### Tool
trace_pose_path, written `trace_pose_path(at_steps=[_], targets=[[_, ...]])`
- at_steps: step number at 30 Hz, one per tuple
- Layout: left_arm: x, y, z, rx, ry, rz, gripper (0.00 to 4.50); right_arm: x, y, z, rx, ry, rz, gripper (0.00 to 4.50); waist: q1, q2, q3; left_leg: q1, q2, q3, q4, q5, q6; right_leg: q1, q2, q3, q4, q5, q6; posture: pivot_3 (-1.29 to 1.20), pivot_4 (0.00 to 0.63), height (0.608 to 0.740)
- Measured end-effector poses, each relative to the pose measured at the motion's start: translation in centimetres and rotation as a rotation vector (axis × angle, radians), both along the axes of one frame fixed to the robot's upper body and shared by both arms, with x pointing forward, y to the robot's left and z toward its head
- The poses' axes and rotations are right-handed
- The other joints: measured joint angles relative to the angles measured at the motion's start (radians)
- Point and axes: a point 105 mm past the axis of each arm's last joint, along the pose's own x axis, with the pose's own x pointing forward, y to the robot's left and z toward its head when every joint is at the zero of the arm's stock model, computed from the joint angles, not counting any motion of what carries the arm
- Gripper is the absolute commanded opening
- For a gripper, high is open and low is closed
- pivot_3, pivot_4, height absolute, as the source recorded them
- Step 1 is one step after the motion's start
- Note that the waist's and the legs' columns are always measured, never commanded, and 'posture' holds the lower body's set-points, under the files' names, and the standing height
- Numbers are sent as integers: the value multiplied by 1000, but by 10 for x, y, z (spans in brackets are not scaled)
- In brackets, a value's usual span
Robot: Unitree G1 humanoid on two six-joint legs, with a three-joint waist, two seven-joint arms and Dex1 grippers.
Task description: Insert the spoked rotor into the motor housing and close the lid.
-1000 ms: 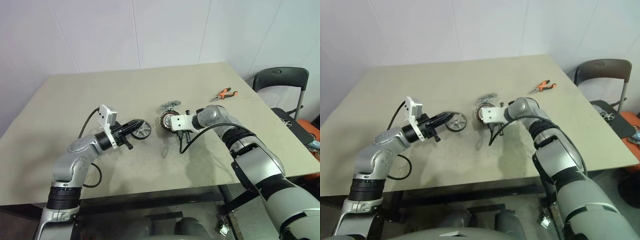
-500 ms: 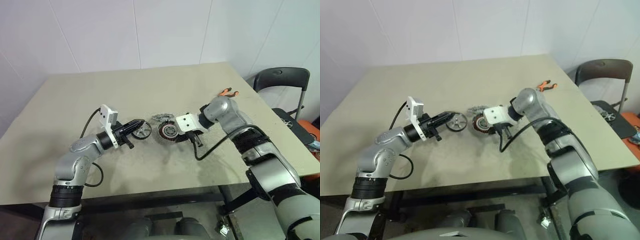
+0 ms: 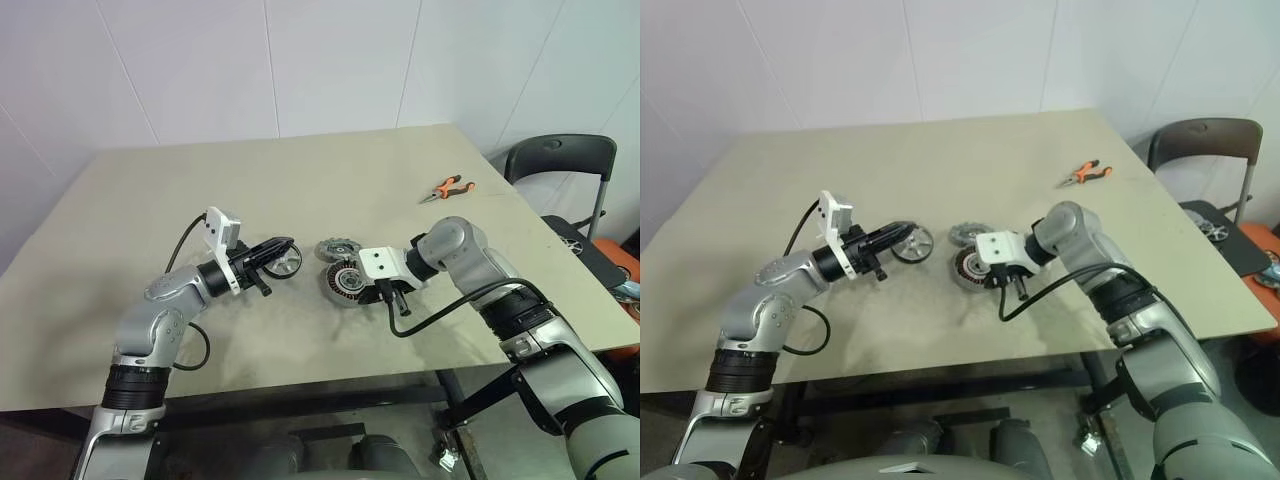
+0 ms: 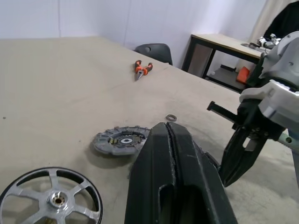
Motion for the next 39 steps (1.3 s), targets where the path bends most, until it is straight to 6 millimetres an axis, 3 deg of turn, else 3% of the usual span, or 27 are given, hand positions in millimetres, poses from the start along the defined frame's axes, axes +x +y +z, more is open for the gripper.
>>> trace_pose_path(at_steps=[1,6,14,17,21,24,26,28,30,33,35,39], targets=[[0,0,0,0,1,0,0,1,2,-1,7,-6,-5,13,0,0,0,0,0,0,0,0,0,0,0,0,0,0,0,0,0,740],[1,0,-1,0,5,-3,0,1,10,1,33,-32,11,1598,1,-2,-1,0,0,0,0,0,0,0,0,0,0,0,0,0,0,740],[1,1,-1,0,7,-4,0,-12,16,10,76,77,16,1598,0,-5,-3,0,0,0,1,0,0,0,0,0,0,0,0,0,0,740],[1,1,-1,1,7,-4,0,-13,18,24,136,102,0,1598,0,-5,-3,0,0,0,1,0,0,0,0,0,0,0,0,0,0,740],[1,1,-1,1,6,-3,0,5,16,64,274,8,-96,1598,1,-5,-3,0,0,0,0,0,0,0,0,0,0,0,0,0,0,740],[2,1,-1,0,7,0,0,35,-4,82,366,-170,-287,1598,4,-10,-7,0,0,0,0,0,0,1,0,0,-1,0,0,0,0,740],[3,1,-1,-1,7,12,0,50,-28,70,387,-263,-451,1598,16,-15,-9,0,0,0,-1,0,0,1,0,0,-2,0,0,0,0,740],[5,3,-1,-3,9,29,0,52,-50,39,394,-258,-614,1598,27,-15,-10,0,0,1,0,0,1,1,0,0,-2,0,0,0,0,740],[6,4,-2,-5,12,37,0,46,-59,9,388,-227,-717,1598,26,-15,-9,0,0,1,0,0,1,0,0,1,-2,0,0,0,0,740],[8,2,-2,-3,16,26,0,38,-66,-17,429,-220,-878,1598,22,-15,-10,0,0,2,-1,0,0,-1,0,1,0,0,0,0,0,740],[11,0,0,2,14,17,0,35,-65,-21,470,-236,-966,1598,21,-14,-10,0,1,3,-1,0,1,-1,0,1,1,1,-1,0,0,740],[13,-2,2,8,5,-1,0,38,-59,2,547,-316,-999,1598,24,-14,-10,2,3,5,0,0,1,0,0,1,1,1,-2,0,0,740]])
